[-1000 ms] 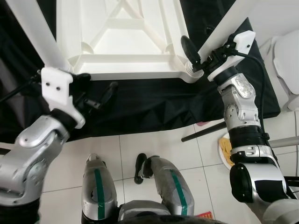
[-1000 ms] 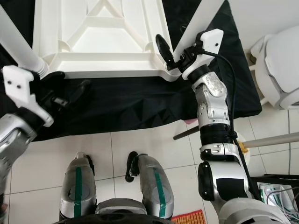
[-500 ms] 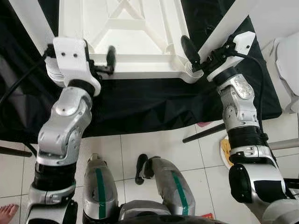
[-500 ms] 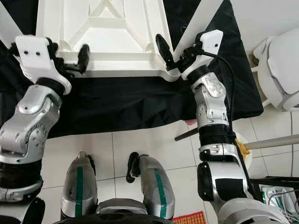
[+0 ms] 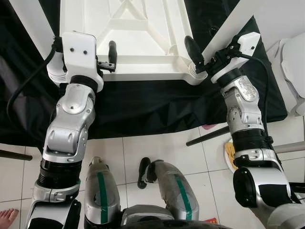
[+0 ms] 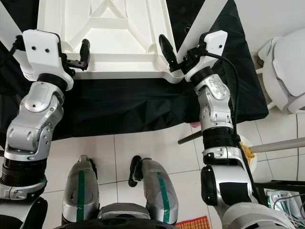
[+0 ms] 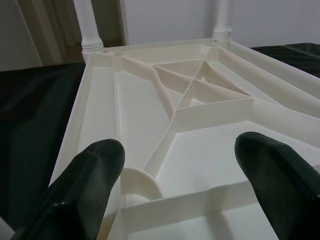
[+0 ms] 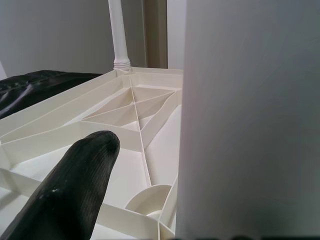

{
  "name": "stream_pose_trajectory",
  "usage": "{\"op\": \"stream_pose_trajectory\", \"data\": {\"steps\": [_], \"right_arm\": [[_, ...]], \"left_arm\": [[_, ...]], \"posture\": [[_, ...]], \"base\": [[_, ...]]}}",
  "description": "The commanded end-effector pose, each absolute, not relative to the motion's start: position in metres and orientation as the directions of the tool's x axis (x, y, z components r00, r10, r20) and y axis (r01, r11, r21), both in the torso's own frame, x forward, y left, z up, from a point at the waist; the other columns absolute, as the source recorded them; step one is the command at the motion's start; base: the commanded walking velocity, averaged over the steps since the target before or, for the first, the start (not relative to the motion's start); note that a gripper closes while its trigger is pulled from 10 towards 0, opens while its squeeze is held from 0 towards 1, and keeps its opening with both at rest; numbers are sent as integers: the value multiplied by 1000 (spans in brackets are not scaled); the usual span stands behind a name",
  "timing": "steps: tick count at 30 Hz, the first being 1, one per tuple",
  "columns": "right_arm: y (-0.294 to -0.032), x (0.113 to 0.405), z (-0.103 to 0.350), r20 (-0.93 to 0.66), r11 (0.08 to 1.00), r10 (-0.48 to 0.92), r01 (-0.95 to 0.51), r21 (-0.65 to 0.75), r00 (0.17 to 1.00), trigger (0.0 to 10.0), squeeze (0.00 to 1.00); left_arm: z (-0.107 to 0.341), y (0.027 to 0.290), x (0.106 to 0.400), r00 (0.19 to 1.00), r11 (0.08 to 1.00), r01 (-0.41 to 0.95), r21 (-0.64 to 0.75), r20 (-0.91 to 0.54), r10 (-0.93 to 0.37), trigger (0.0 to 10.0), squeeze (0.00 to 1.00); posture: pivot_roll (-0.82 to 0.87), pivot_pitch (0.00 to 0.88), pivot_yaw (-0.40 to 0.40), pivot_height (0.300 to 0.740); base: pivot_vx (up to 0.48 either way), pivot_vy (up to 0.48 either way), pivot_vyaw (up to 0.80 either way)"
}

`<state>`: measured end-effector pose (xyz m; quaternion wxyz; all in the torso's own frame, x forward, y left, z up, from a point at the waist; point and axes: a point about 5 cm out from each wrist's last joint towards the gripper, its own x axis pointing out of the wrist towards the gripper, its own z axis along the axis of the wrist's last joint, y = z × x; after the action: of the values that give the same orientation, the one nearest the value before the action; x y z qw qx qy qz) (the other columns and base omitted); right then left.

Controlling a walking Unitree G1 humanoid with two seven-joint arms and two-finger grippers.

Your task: Building children table

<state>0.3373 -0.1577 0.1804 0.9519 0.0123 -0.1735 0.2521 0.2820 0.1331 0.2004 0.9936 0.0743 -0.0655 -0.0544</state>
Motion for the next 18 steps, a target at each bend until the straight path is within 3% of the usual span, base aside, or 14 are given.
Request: {"op": "stream_pose_trajectory", "data": {"steps": [1,18], "right_arm": [[-158,339,182,346,877,467,-477,-63,814,10000,0],[-159,338,199,398,884,446,-464,-57,801,10000,0]], "left_arm": [[197,135,282,991,989,-8,146,132,-11,10000,0],[187,141,289,995,986,-53,157,94,38,10000,0]], "posture": [[163,118,-155,740],[161,101,-133,740]], "base": [[0,0,0],[0,0,0]]}}
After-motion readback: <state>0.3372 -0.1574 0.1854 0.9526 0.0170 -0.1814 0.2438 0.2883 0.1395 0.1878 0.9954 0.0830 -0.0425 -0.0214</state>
